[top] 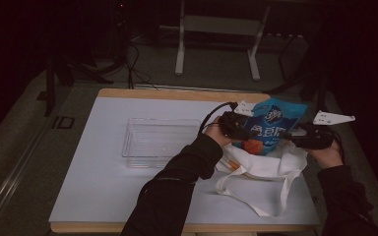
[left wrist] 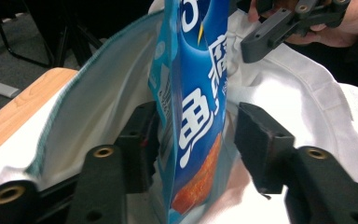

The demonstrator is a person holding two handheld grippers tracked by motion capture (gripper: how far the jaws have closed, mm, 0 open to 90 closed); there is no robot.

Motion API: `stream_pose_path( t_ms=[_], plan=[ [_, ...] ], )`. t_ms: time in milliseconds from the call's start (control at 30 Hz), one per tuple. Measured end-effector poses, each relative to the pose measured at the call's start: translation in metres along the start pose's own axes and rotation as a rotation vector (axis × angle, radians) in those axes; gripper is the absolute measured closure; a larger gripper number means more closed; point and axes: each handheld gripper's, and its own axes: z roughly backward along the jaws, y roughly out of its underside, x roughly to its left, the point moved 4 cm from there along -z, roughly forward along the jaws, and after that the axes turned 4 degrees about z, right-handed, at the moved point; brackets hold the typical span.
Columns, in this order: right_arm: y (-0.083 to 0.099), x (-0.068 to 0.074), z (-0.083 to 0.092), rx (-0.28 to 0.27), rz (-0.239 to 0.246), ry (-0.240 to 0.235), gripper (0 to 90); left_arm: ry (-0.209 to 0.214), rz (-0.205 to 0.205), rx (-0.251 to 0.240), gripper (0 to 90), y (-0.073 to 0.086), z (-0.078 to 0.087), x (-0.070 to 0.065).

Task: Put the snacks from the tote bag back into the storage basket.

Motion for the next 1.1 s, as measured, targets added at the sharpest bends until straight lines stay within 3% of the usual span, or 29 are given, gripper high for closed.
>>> stream_pose_path(
  t_ms=[267,667,967,1000,1100],
  plan=[
    [0.0,-0.002,-0.004,0.0,-0.004,-0.019,56.5,-0.015,0.027,-0.006,70.3,-0.001,-0.005,0.004],
    [0.001,-0.002,-0.007,0.023,0.0,-0.031,73.4,-0.011,0.045,0.007,80.9,-0.002,-0.01,0.006],
    [-0.001,0.002,-0.008,0.046,0.016,-0.043,83.0,-0.029,0.022,0.016,86.6,-0.003,-0.011,0.005],
    [-0.003,0.003,-0.009,0.055,0.019,-0.041,85.5,-0.054,-0.004,0.019,87.7,-0.004,-0.011,0.003],
    [-0.004,0.003,-0.009,0.058,0.021,-0.043,86.1,-0.064,-0.013,0.026,88.8,-0.005,-0.011,0.003]
  ],
)
